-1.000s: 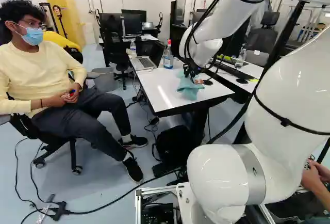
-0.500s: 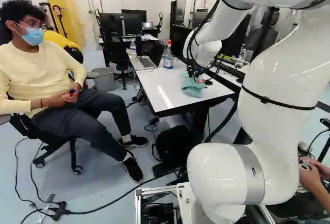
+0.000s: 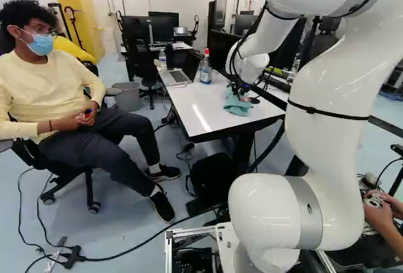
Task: Clean the table with the green towel
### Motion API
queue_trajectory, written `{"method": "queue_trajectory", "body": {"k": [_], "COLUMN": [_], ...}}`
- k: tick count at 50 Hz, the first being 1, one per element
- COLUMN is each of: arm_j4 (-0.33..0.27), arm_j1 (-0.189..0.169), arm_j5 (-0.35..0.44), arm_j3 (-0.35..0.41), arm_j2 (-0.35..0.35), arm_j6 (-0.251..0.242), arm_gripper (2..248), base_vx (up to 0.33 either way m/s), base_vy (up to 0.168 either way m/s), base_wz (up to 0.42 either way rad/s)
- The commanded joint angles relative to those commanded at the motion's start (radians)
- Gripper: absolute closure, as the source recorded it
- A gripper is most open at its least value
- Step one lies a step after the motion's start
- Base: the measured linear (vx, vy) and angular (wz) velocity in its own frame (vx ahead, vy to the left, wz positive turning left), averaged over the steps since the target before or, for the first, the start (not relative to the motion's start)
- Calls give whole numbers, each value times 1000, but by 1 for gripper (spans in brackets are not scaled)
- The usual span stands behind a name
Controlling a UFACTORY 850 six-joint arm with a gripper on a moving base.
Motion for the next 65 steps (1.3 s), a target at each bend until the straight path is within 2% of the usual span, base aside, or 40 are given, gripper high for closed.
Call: {"method": "queue_trajectory", "body": {"k": [20,65], "arm_j4": [0,0], "arm_j1": [0,0], "arm_j5": [-14,-150], "arm_j3": [0,0], "arm_j2": [-1,-1], "arm_j6": [0,0], "arm_gripper": [200,200], "base_vx": [0,0], "base_vy": [0,0], "base_wz": [0,0]}}
